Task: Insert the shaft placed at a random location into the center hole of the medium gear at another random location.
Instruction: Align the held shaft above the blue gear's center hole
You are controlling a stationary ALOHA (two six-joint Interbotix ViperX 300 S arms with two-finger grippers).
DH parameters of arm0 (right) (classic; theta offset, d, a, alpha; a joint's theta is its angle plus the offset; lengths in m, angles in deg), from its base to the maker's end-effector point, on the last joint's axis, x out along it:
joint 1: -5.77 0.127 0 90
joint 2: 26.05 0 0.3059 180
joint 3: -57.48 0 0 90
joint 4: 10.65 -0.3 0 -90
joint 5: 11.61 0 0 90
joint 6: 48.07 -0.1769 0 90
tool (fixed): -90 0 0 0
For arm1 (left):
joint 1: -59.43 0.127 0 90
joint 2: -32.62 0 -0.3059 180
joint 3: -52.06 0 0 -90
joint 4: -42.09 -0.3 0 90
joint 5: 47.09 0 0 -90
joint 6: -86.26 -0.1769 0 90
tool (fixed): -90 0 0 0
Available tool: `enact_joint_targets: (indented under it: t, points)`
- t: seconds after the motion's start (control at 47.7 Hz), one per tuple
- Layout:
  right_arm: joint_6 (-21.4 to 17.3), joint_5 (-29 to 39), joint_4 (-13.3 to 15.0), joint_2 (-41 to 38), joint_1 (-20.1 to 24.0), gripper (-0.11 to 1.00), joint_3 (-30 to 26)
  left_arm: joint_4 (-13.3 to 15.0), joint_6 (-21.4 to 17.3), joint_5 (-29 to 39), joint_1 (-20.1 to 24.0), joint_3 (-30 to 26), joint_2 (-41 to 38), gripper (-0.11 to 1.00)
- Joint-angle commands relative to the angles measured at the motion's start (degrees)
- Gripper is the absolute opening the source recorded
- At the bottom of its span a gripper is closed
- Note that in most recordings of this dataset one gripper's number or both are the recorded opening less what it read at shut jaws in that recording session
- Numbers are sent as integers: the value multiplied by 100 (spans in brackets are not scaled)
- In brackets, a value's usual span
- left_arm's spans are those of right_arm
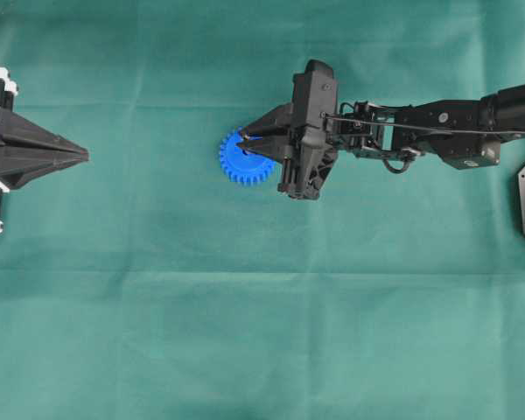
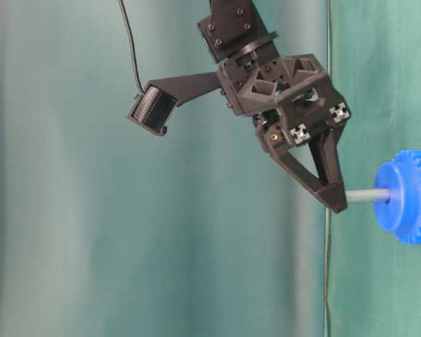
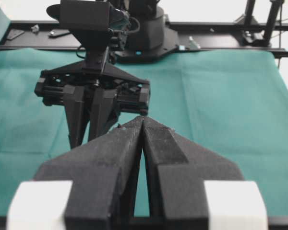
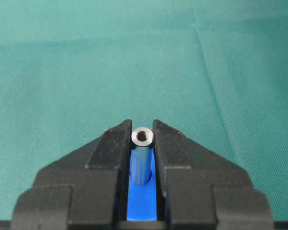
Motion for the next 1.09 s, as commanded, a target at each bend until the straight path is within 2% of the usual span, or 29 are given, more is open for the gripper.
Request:
enact_joint_targets:
  t: [0.0, 0.441, 0.797, 1.07]
  points:
    - [44, -26, -9, 79, 18, 14, -35, 0, 9, -35, 9, -79, -44, 0]
    - [97, 0, 26, 686, 18, 14, -35, 0, 9, -35, 9, -79, -44, 0]
    - [88, -35, 26, 527, 18, 14, -88, -9, 9, -35, 9, -88, -44, 0]
    - [53, -316, 0, 185, 18, 14, -88, -9, 9, -35, 9, -79, -44, 0]
